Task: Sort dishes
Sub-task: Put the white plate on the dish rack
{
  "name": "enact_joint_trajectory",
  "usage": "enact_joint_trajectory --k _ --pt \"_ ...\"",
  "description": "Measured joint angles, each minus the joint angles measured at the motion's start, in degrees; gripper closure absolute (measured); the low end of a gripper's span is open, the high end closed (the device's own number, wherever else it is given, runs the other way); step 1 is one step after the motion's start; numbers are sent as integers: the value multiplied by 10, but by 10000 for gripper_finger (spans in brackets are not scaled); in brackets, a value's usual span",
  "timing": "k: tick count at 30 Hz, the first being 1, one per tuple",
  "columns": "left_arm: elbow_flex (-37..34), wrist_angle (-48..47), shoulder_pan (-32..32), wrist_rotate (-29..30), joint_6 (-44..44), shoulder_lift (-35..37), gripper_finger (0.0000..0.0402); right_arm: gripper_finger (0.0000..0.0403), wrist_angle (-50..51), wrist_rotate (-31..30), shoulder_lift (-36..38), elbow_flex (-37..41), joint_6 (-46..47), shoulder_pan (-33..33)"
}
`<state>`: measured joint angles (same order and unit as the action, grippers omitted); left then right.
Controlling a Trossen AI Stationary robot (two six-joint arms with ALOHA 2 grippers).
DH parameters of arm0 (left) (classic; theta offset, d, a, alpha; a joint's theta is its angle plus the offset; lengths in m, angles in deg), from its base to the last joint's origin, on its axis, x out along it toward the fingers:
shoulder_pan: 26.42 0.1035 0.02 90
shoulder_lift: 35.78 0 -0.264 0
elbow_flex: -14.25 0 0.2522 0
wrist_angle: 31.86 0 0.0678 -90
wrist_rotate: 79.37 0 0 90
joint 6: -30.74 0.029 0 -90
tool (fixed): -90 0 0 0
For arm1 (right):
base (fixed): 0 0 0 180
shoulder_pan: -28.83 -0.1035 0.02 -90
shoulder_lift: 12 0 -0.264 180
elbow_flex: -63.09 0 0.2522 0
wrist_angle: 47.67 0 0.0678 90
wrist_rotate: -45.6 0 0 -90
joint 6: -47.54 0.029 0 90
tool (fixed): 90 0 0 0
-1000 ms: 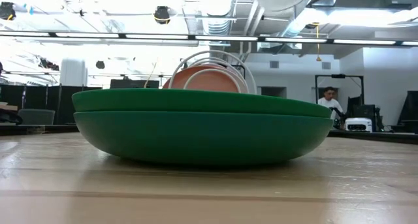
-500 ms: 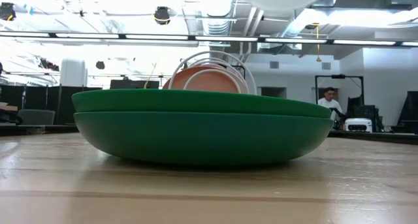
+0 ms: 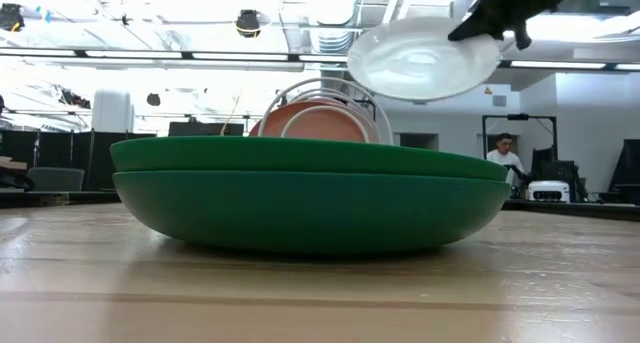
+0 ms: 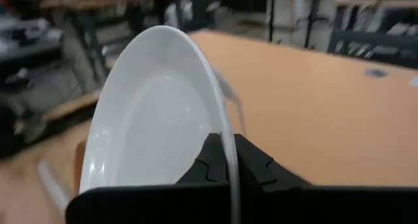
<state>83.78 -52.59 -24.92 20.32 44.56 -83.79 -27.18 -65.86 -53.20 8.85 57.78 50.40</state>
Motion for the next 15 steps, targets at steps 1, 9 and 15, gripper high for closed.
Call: enact_joint_trajectory --k 1,9,15 --pt "0 -1 0 0 0 0 215 401 -15 2 4 8 2 0" --pt "0 -5 0 4 0 0 215 401 -87 -1 13 7 -9 -36" --pt "0 -19 0 14 -9 0 215 401 -161 6 10 7 -51 -91"
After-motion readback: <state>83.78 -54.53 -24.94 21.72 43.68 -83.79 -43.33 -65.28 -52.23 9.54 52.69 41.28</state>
